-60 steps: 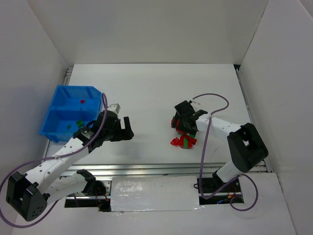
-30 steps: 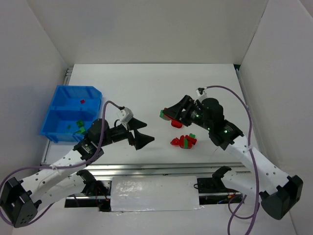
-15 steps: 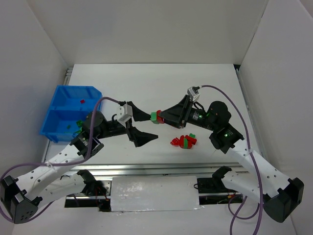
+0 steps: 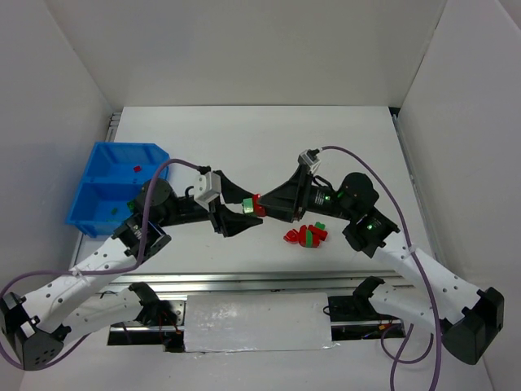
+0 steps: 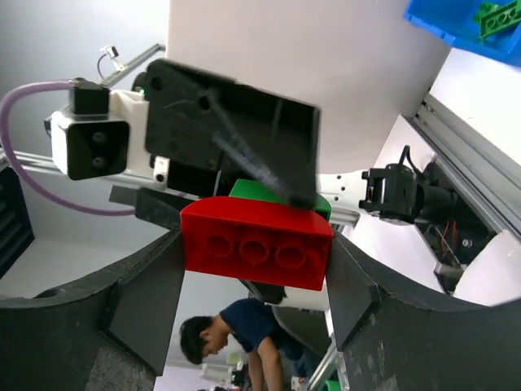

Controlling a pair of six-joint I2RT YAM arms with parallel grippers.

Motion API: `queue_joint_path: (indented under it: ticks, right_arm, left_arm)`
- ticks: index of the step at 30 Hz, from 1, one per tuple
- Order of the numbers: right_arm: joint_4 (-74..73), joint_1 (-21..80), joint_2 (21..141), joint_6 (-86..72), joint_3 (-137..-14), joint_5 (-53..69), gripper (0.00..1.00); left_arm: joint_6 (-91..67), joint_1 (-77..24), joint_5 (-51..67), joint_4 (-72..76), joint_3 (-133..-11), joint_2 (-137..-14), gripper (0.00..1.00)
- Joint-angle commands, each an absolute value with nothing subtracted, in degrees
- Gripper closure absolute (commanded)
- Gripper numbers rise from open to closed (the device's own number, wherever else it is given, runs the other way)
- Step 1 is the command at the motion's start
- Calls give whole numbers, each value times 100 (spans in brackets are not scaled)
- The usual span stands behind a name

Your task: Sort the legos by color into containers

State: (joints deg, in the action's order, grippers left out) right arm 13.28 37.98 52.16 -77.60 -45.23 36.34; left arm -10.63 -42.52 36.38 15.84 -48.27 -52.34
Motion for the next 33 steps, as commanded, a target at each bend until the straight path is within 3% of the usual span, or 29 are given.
queue_joint_path:
  ticks: [1,2,3,7,8,10,23,24,27,29,30,31,33]
  right_arm:
    - [1871,3850,5273,-7919,-4386,3797,100]
    - [1846,3858,5273,-7910,-4386,3788,100]
    - [1820,3850,5265,-7867,-4403,3788,100]
    - [1723,3858,5212,-7805,-4482,3771,100]
    - [1662,3841,5203,-7770,-4552,3753,100]
    - [1661,3797,5203,-7717,-4579,3788,100]
    - [2233,2243,5124,-7919,-4579,5140,100]
    - [2093,2111,5098,-7823,-4605,5194,100]
    - [664,1645,4809,-6564,-4832,4802,100]
    - [-822,1635,4615,-5778,-5227,3813,100]
    - [-1148,1643,4579,-5296,-5299,3571,100]
    - [-1430,1644,4527,-5161,-5308,3403,100]
    - [-1555,1644,4500,-4915,-5300,3112,100]
  left_arm:
    - [-923,-4280,3876,1767,-5080,-5186,36]
    - [-923,-4280,3893,1741,-5089,-5194,41]
    - [-932,-4280,3885,1723,-5098,-5186,56]
    - [-835,-4280,3797,1521,-5115,-5142,77]
    - [-826,-4280,3771,1442,-5115,-5115,89]
    - [-800,-4280,3744,1363,-5106,-5072,100]
    - [-563,-4280,2788,405,-5115,-4992,100]
    - [-597,-4280,2421,352,-5124,-4983,100]
    - [-1202,-4280,-728,36,-5176,-4948,100]
    - [-2190,-3948,-3516,-1098,-5526,-5314,100]
    - [-2832,-3616,-4142,-1821,-5798,-5535,100]
    - [-4109,-2629,-4427,-2655,-6366,-5746,100]
    - [-4735,-1491,-3940,-3839,-6521,-6160,100]
